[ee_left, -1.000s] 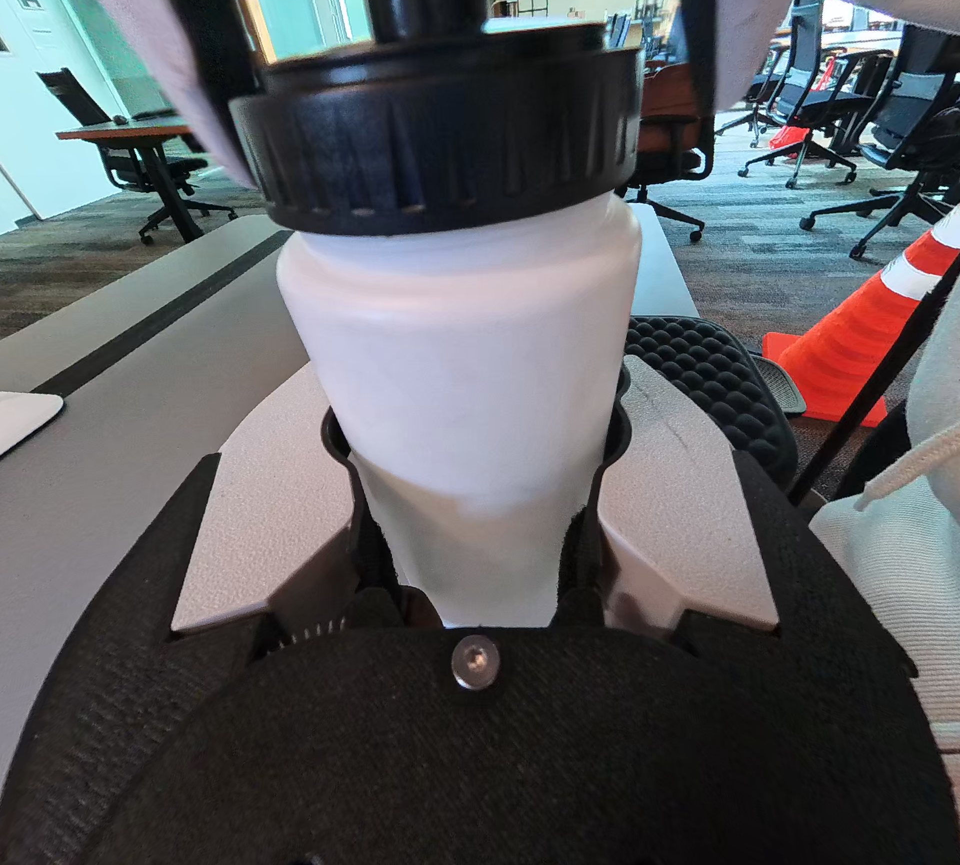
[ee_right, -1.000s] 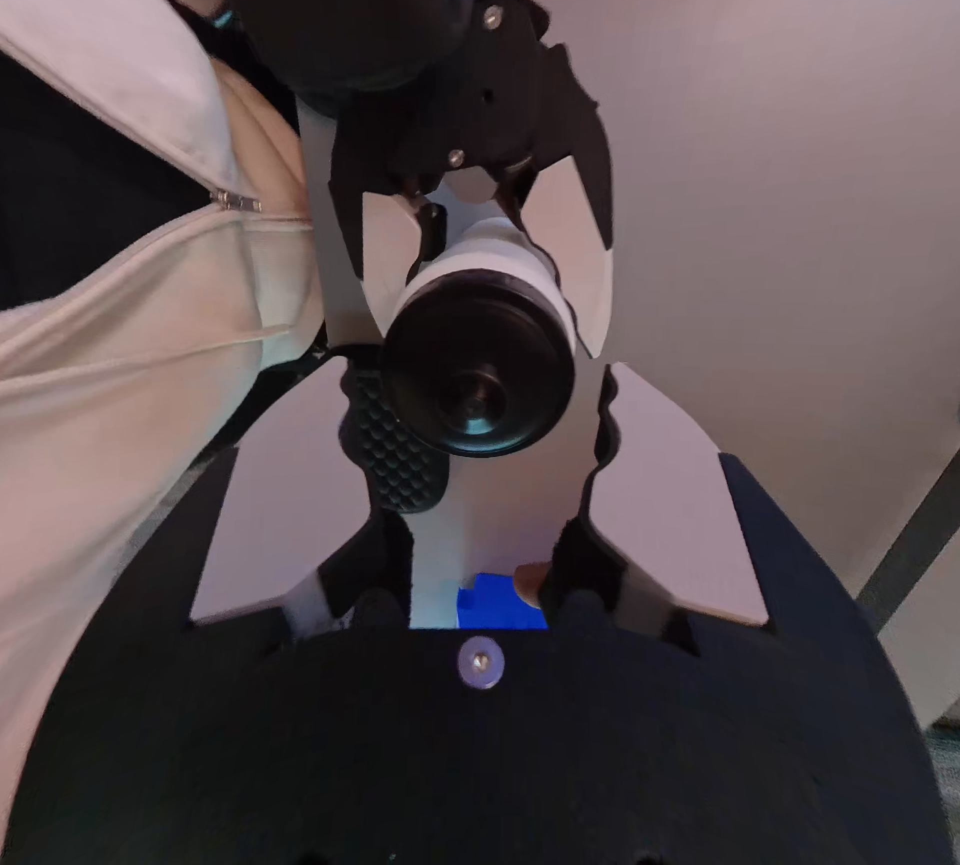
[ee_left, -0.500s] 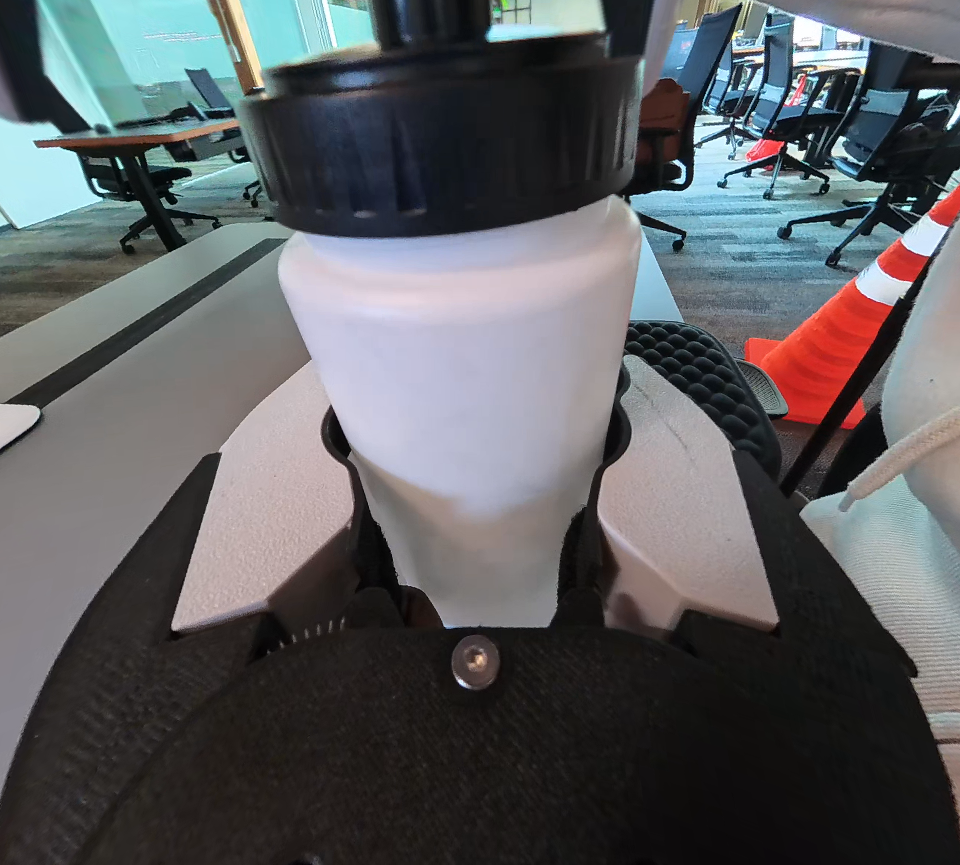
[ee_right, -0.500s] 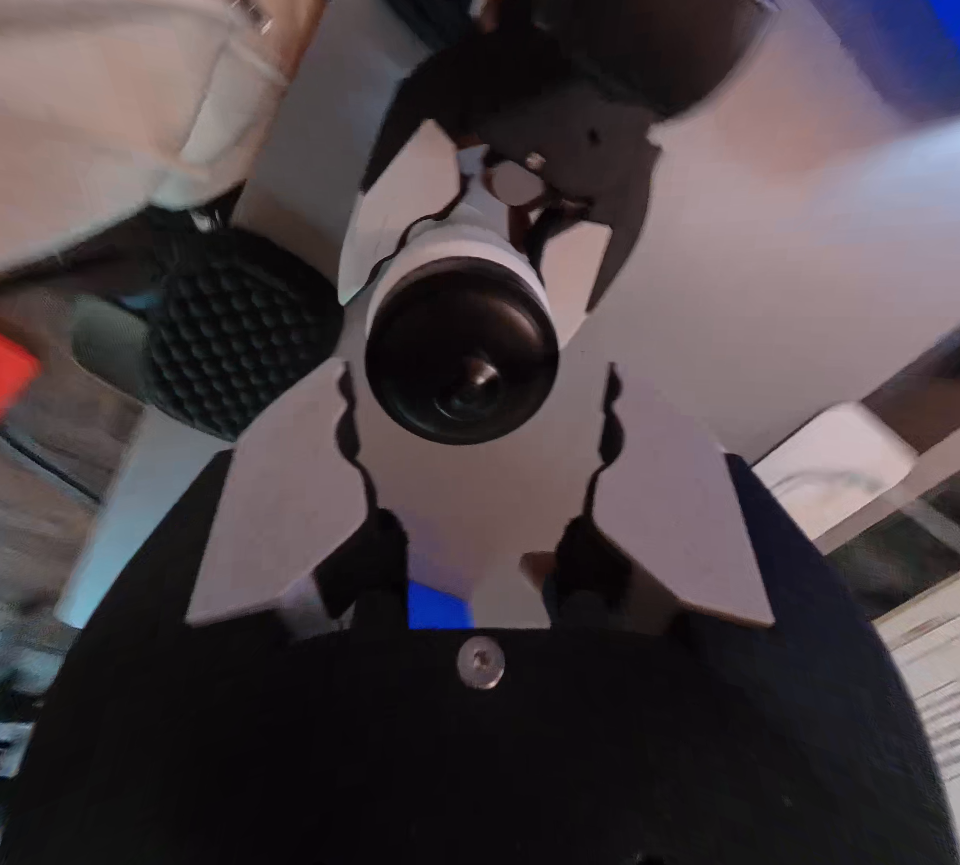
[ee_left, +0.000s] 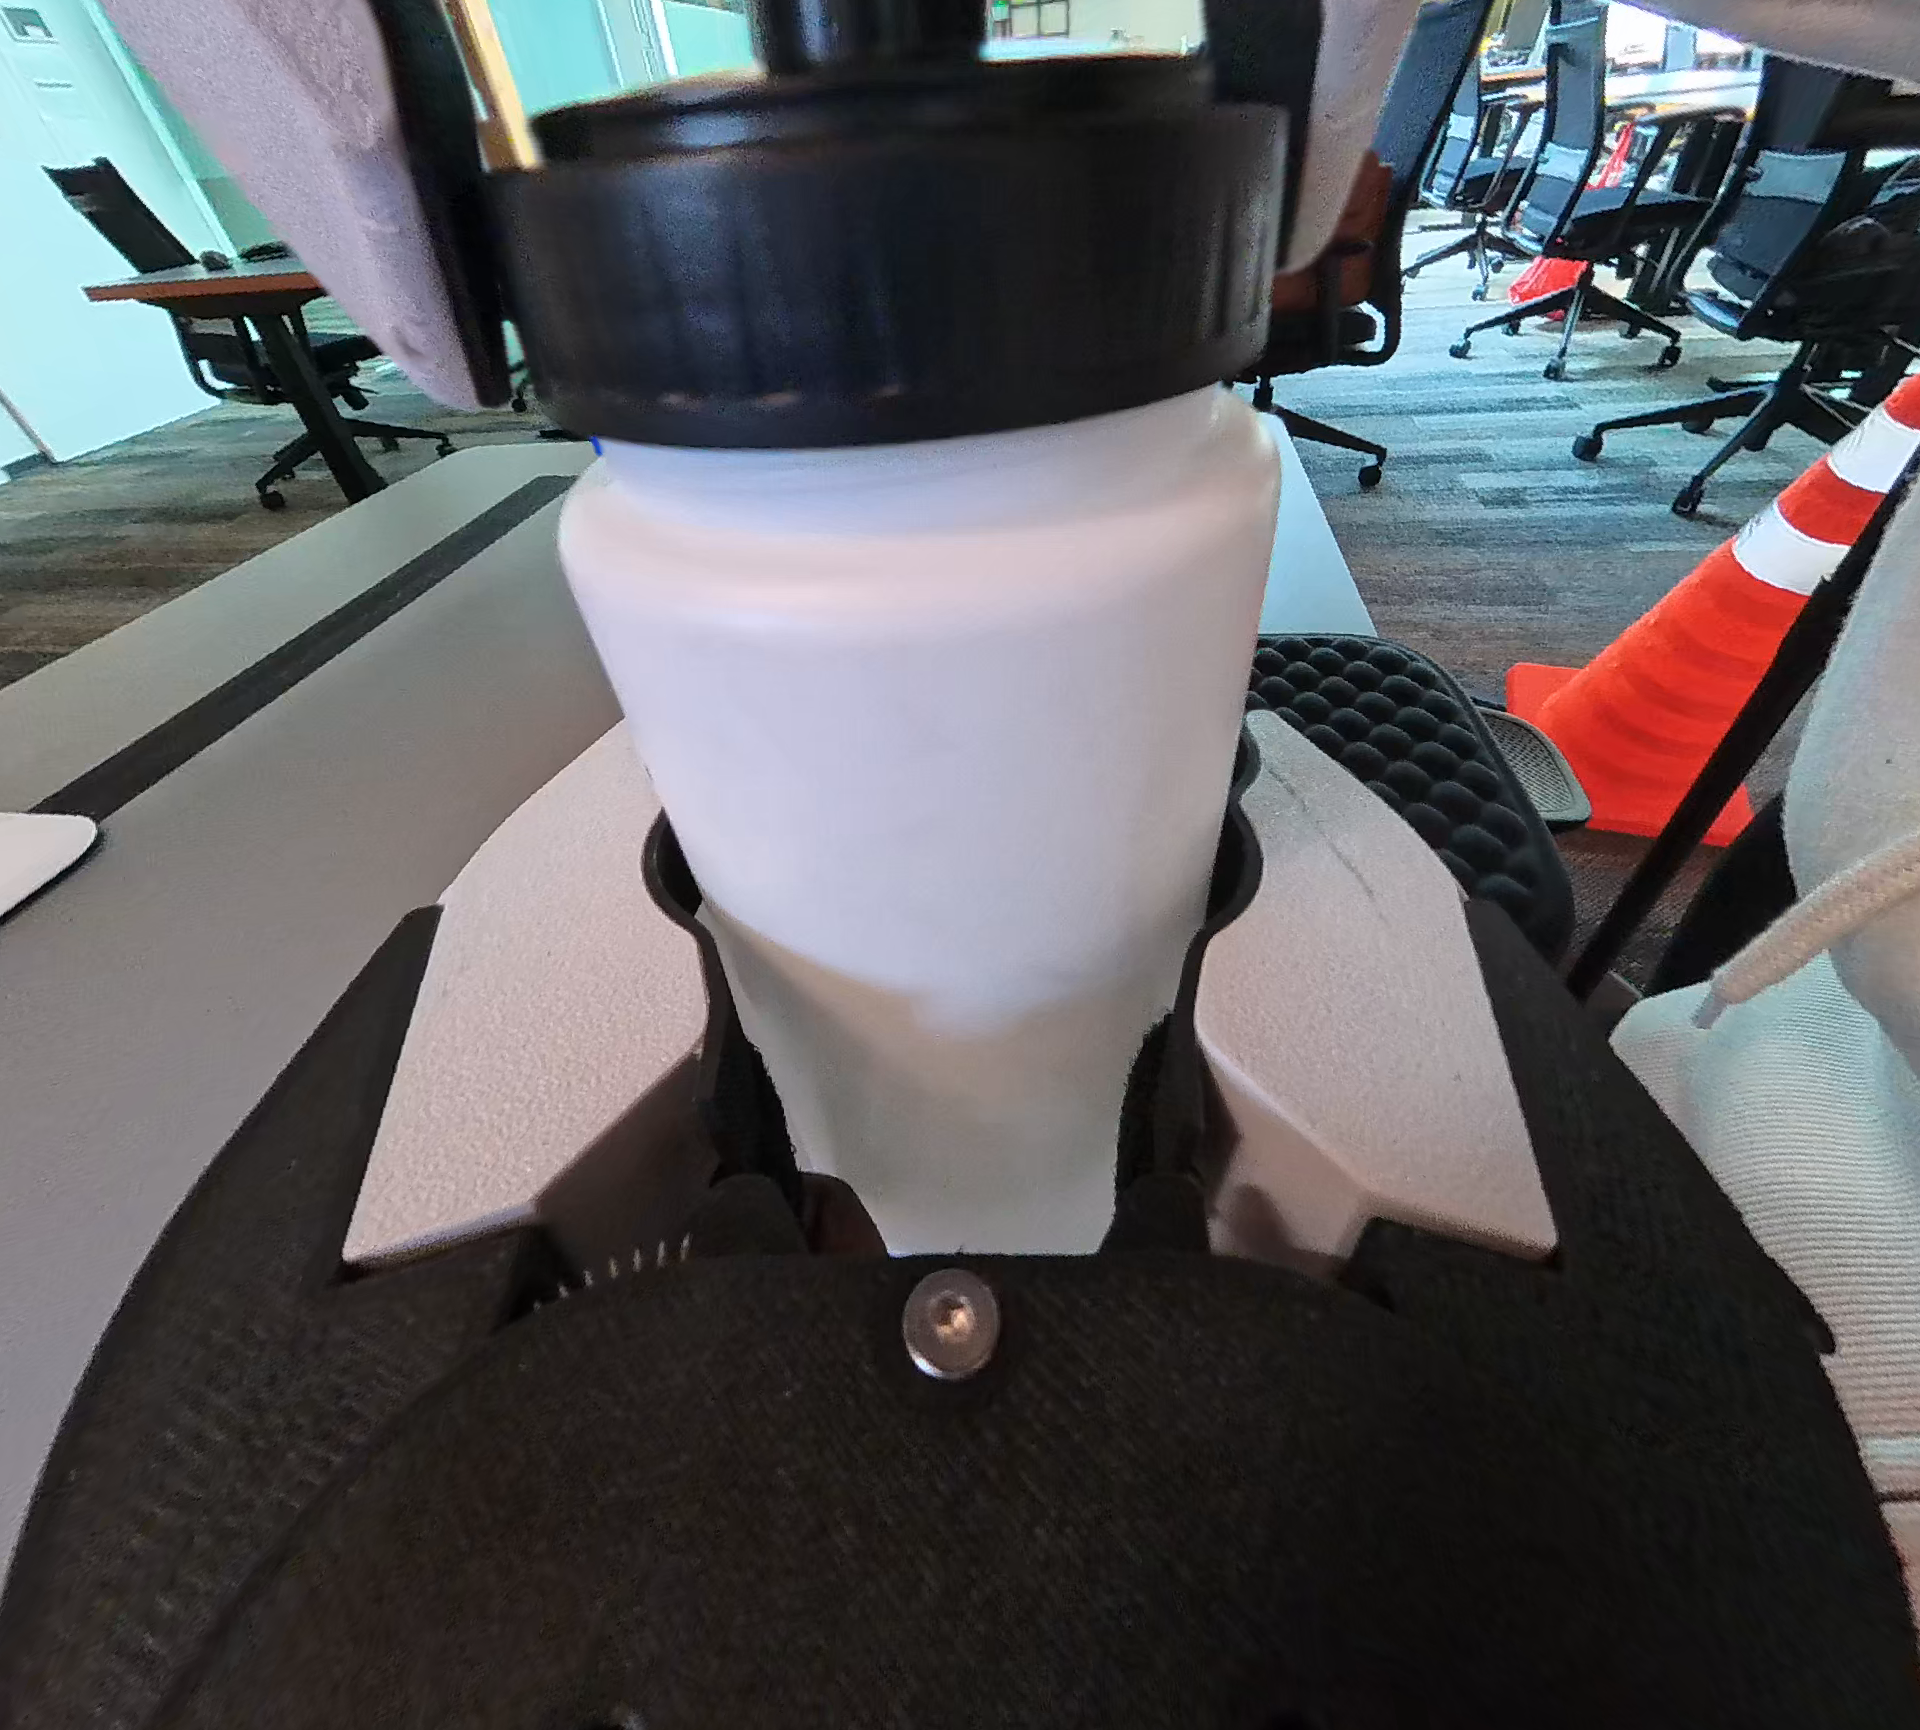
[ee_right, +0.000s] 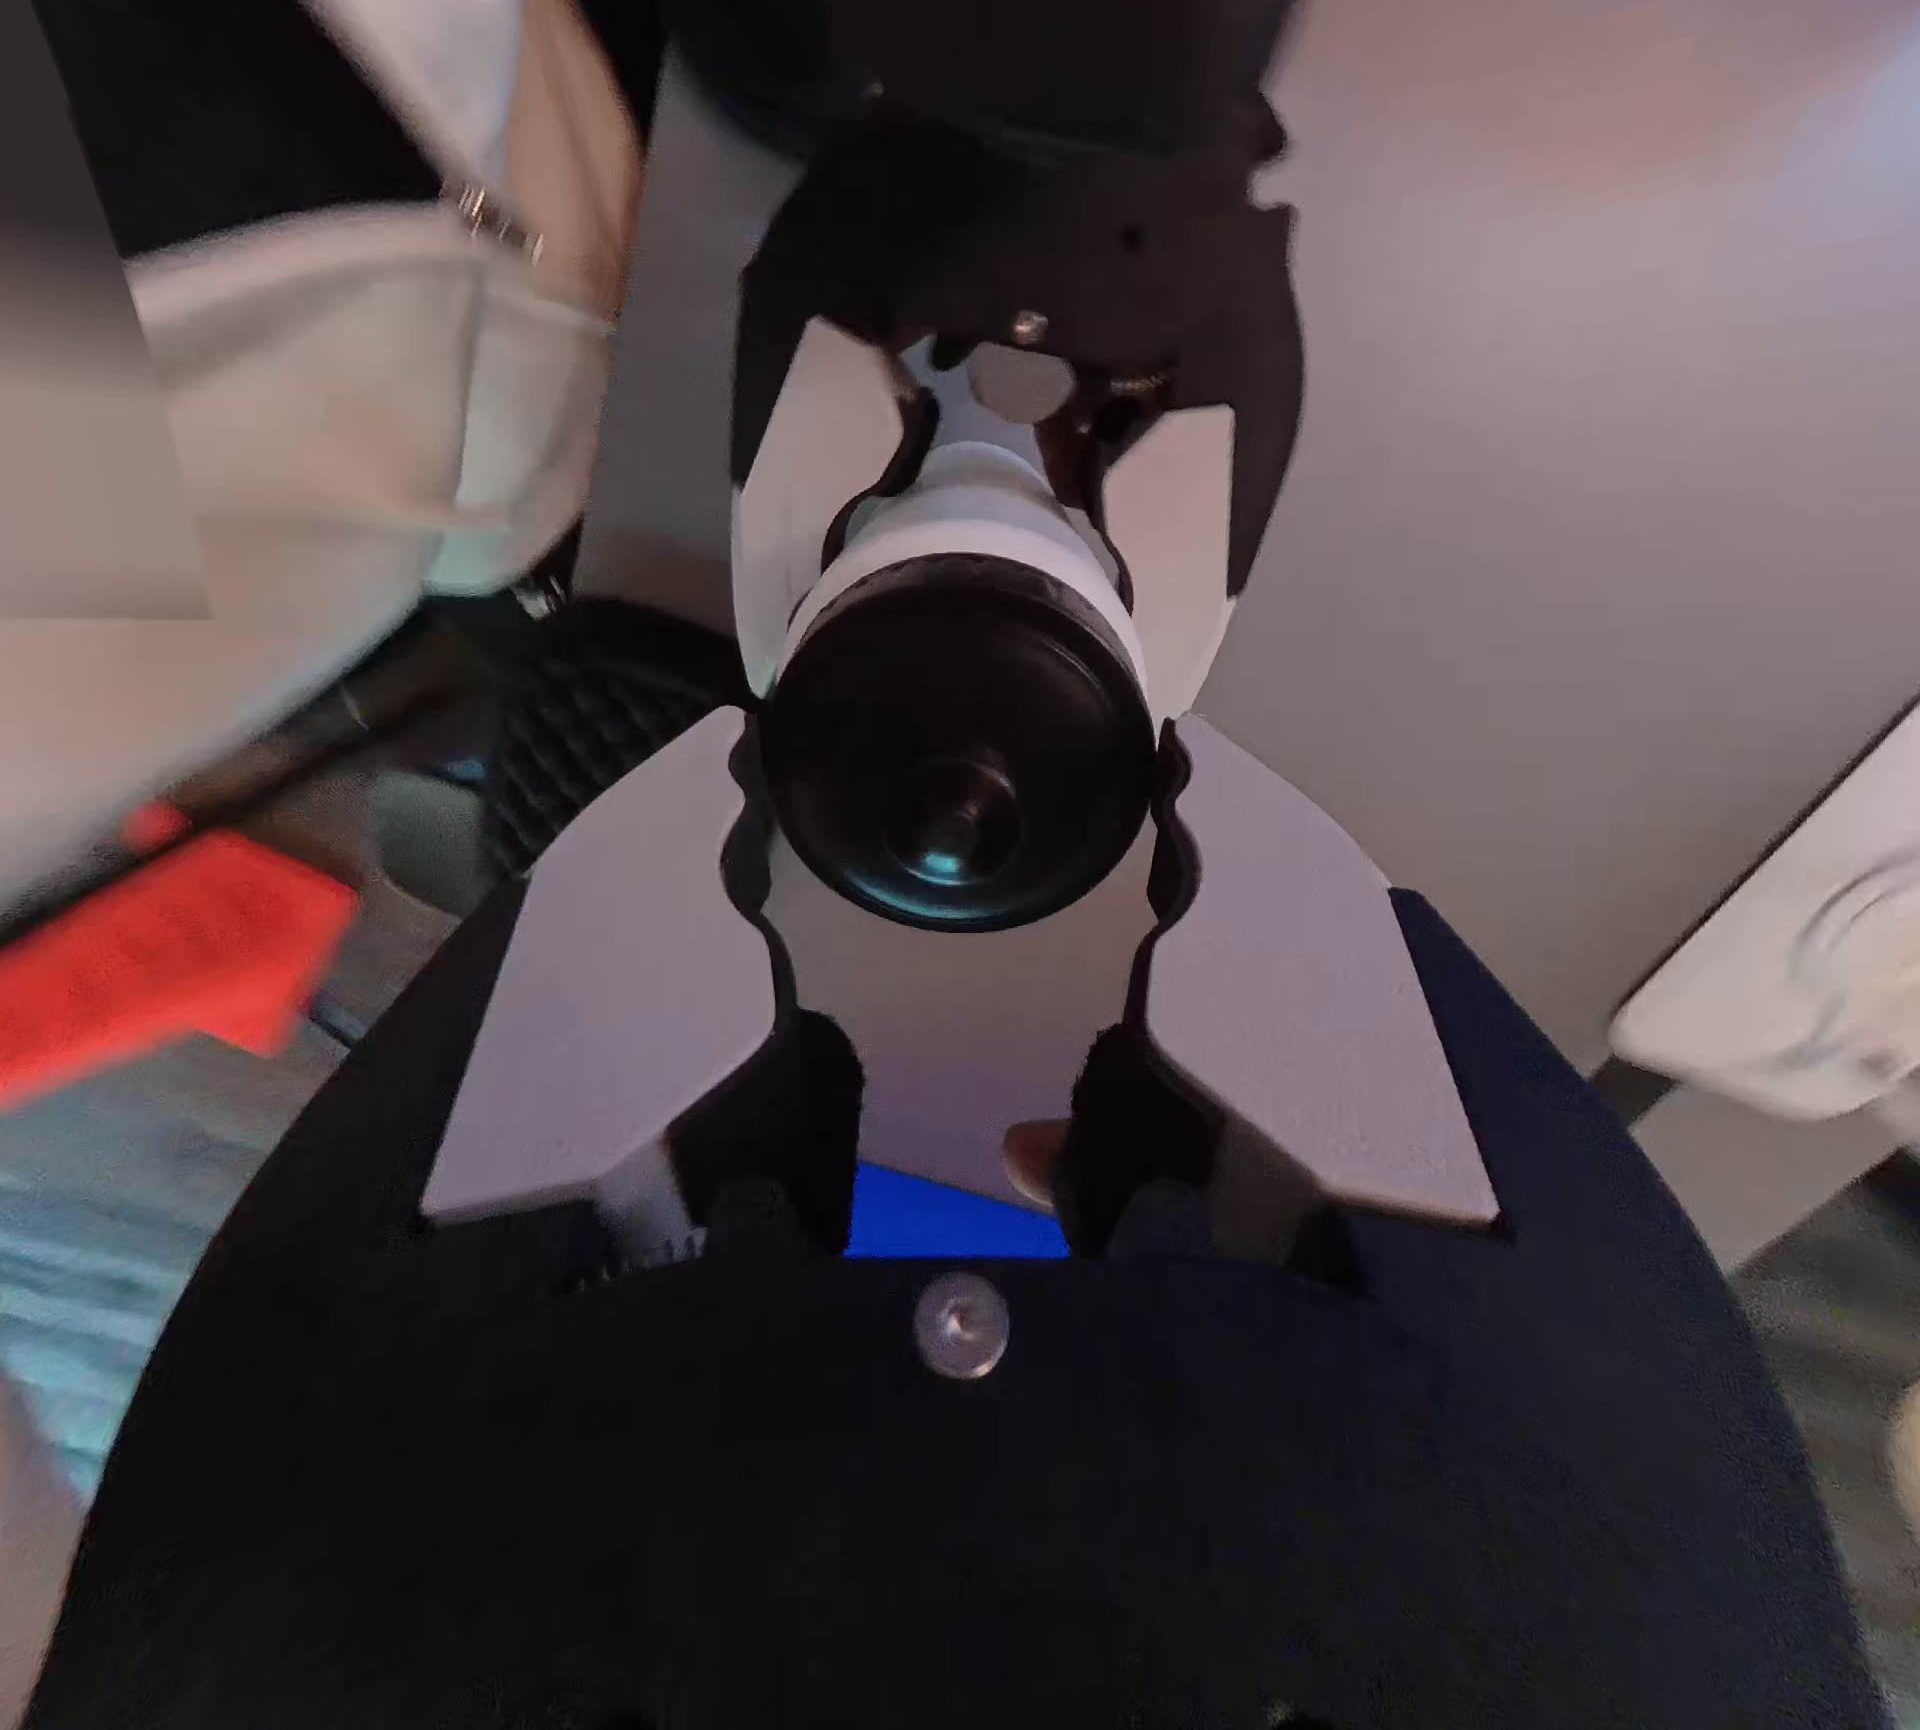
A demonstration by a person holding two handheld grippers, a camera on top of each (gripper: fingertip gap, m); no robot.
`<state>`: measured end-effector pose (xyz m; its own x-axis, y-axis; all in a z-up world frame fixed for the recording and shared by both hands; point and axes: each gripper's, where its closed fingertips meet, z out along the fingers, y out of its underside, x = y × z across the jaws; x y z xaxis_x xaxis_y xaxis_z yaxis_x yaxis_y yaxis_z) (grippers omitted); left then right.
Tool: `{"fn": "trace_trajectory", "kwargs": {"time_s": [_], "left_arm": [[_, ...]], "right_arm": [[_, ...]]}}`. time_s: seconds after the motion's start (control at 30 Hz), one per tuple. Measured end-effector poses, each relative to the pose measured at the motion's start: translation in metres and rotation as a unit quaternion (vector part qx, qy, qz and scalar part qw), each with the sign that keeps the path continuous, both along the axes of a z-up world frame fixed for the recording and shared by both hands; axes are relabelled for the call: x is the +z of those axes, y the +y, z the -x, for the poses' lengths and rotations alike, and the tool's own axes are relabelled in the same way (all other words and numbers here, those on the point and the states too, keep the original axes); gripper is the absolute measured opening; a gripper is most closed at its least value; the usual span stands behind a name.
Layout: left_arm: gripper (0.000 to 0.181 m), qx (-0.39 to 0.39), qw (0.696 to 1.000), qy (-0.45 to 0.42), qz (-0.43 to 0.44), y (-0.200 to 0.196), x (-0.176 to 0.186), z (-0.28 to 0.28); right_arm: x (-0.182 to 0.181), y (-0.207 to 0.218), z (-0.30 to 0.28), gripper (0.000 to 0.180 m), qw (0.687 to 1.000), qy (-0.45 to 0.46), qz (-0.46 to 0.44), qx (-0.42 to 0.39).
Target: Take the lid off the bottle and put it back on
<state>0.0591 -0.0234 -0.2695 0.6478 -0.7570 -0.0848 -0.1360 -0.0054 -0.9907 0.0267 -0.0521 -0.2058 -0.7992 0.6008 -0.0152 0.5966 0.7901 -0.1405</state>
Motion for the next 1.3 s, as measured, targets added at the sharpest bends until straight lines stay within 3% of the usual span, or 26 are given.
{"fn": "trace_trajectory", "kwargs": {"time_s": [0.1,0.17,0.23,0.3,0.33,0.47,0.53,0.63,0.9,1.13,1.3], "left_arm": [[0.098,-0.003,1.0,0.004,-0.001,0.0,0.0,-0.002],[0.098,-0.001,1.0,0.001,-0.002,0.0,0.0,-0.001],[0.098,0.003,1.0,-0.009,0.002,0.001,0.0,0.003],[0.098,0.005,1.0,-0.012,0.003,0.001,0.001,0.004],[0.098,0.006,1.0,-0.01,0.002,0.001,0.001,0.004],[0.098,0.01,1.0,-0.011,0.001,0.002,0.001,0.004],[0.098,0.011,1.0,-0.011,0.001,0.002,0.001,0.004],[0.098,0.011,1.0,-0.011,0.0,0.002,0.001,0.004],[0.097,0.003,1.0,-0.014,0.0,0.001,0.001,0.004],[0.098,0.007,1.0,-0.012,0.001,0.002,0.001,0.004],[0.098,0.01,1.0,-0.01,0.003,0.002,0.001,0.005]], "right_arm": [[0.0,0.0,-0.005,0.072,0.988,0.011,-0.004,0.153],[0.0,-0.001,-0.004,0.072,0.979,0.016,-0.004,0.203],[0.002,-0.001,0.002,0.072,0.984,0.028,-0.004,0.179],[0.006,0.0,0.008,0.107,0.993,0.042,0.0,0.107],[0.009,0.002,0.01,0.113,0.997,0.045,0.005,0.055],[0.006,0.005,0.007,0.107,0.985,0.052,0.035,-0.158],[0.001,0.001,0.004,0.102,0.975,0.048,0.056,-0.209],[-0.011,0.004,0.001,0.079,0.98,0.059,0.026,-0.188],[0.019,0.004,0.013,0.073,0.988,0.151,0.025,0.01],[0.049,0.033,0.001,0.073,0.976,0.201,0.051,-0.061],[0.061,0.109,-0.036,0.073,0.964,0.217,-0.015,-0.155]]}}
